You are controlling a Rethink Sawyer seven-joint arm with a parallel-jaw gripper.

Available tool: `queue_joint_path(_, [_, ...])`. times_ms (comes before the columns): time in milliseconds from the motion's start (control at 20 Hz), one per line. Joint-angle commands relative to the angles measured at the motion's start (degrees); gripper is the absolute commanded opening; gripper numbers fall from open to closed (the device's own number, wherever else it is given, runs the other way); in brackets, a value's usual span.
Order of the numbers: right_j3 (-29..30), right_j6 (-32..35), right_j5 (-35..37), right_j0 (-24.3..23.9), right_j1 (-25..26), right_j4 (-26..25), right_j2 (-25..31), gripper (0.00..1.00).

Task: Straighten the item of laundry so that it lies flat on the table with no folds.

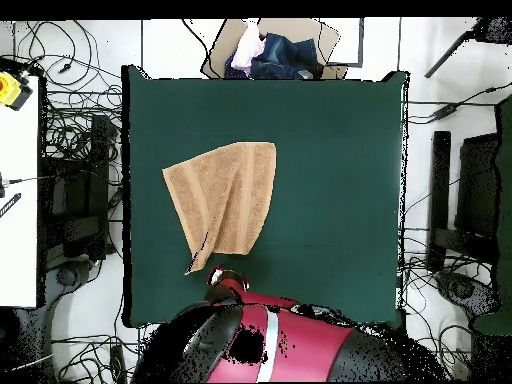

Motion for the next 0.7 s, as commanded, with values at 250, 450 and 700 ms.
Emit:
queue_joint_path(250, [3.0,11.2,15.1,3.1,-7.4,9.1,3.3,1.0])
queue_joint_path(450, [4.8,11.2,25.6,5.2,-17.0,12.1,2.2,1.0])
queue_joint_path(700, [3.5,13.5,31.3,12.4,-21.2,14.3,-2.6,1.0])
